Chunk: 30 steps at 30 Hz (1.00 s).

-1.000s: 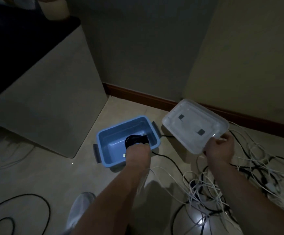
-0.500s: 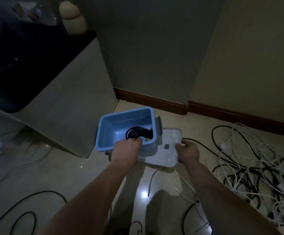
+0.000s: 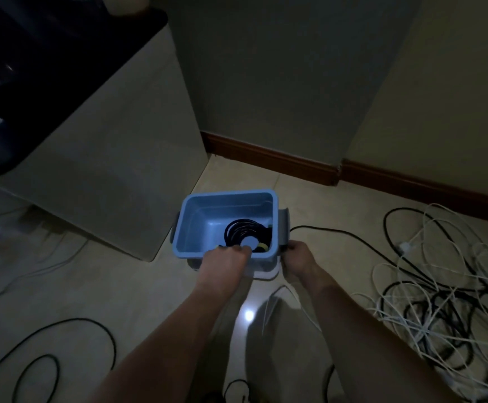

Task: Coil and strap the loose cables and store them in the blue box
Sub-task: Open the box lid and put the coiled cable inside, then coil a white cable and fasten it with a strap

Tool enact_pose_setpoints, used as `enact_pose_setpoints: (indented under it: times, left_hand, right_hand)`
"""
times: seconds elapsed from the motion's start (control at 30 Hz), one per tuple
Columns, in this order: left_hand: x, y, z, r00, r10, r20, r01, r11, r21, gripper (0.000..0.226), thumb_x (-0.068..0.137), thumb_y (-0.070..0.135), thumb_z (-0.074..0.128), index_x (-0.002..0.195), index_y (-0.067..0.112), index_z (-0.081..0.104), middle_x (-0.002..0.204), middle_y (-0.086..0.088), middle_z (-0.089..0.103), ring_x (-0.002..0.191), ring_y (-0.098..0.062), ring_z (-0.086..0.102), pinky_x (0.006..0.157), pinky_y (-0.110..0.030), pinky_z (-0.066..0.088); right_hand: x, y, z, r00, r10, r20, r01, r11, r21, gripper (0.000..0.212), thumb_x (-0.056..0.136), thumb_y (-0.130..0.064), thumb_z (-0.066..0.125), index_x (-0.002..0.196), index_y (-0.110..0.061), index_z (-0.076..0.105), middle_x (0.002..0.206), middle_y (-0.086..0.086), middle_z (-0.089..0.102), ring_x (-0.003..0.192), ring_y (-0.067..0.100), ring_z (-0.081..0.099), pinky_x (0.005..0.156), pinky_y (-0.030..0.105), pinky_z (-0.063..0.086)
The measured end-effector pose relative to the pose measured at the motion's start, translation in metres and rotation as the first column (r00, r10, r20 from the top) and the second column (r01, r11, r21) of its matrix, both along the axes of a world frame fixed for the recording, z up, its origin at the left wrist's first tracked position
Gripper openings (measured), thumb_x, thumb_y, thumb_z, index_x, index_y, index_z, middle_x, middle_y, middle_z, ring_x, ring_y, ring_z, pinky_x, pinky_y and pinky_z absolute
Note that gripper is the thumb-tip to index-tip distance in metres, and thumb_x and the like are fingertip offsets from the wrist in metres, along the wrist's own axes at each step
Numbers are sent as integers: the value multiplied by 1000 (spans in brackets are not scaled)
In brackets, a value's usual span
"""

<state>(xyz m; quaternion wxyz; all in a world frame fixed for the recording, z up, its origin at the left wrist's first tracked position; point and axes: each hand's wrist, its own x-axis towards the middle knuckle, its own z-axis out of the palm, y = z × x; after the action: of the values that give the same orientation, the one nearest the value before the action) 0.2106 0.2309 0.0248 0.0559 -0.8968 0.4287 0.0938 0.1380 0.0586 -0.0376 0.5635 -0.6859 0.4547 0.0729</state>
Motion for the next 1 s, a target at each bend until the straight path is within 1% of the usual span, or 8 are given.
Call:
enact_pose_setpoints:
  times: [0.1, 0.17, 0.33, 0.4, 0.5, 0.77, 0.87, 1.0]
  left_hand:
    - [-2, -4, -7, 1000, -12, 10, 12, 1000, 28, 26, 89, 2, 52, 110, 16, 57, 97, -4, 67, 88, -27, 67, 63, -36, 44]
    - [-5, -7, -10, 999, -15, 30, 14, 999, 51, 24, 89, 3, 51, 108, 15, 60, 94, -5, 68, 88, -28, 66, 64, -34, 42]
    - [-12, -14, -16, 1000, 27, 16, -28, 993, 110, 30, 90, 0, 49, 114, 12, 61, 102, -9, 68, 97, -30, 64, 69, -35, 42]
    - [-19, -15, -12, 1000, 21, 14, -23, 991, 135, 36, 89, -1, 50, 122, 12, 59, 111, -11, 66, 106, -31, 61, 85, -38, 46]
    - [-32, -19, 1, 999, -11, 38, 6, 993, 118, 45, 92, 5, 49, 136, 10, 48, 127, -14, 61, 120, -34, 55, 110, -47, 37]
    - [-97, -34, 63, 998, -5, -56, 9, 998, 63, 30, 94, 18, 54, 123, 12, 57, 115, -10, 64, 105, -29, 63, 81, -40, 52]
    - [-130, -36, 71, 980, 21, -200, -2, 995, 97, 28, 96, 19, 52, 122, 15, 58, 117, -11, 64, 105, -30, 65, 85, -42, 53]
    - [-169, -36, 65, 937, 41, -348, 15, 988, 157, 38, 96, 20, 52, 134, 19, 52, 135, -11, 54, 121, -29, 56, 98, -41, 48]
  right_hand:
    - [-5, -5, -7, 1000, -6, -12, 6, 1000, 3, 24, 96, -2, 52, 113, -3, 70, 99, 13, 69, 83, 24, 61, 58, 24, 45]
    - [-11, -10, -9, 999, 13, -43, -13, 1000, 8, 22, 95, -4, 51, 107, -5, 69, 94, 18, 69, 76, 26, 60, 60, 27, 43]
    - [-28, -20, -7, 994, 13, -111, -12, 1000, 4, 32, 90, -4, 50, 62, -19, 51, 64, 13, 54, 58, 23, 49, 57, 32, 36]
    - [-37, -22, 2, 993, 26, -114, -27, 1000, -9, 26, 89, -5, 52, 68, -18, 57, 73, 14, 59, 67, 24, 52, 59, 30, 36]
    - [-52, -22, 21, 997, 11, -80, -12, 1000, -9, 15, 93, -12, 54, 100, -13, 68, 97, 14, 66, 85, 27, 61, 73, 33, 43]
    - [-140, -35, 87, 995, -4, -102, -10, 991, -130, 25, 97, -15, 52, 112, -4, 69, 105, 18, 69, 98, 40, 68, 80, 42, 53]
    - [-188, -42, 103, 991, -55, -119, 39, 990, -132, 27, 98, -11, 48, 118, -8, 65, 109, 17, 68, 83, 33, 68, 71, 40, 53]
    - [-248, -47, 108, 978, -144, -149, 122, 981, -148, 25, 94, -5, 50, 113, -13, 65, 105, 17, 67, 89, 34, 68, 64, 33, 50]
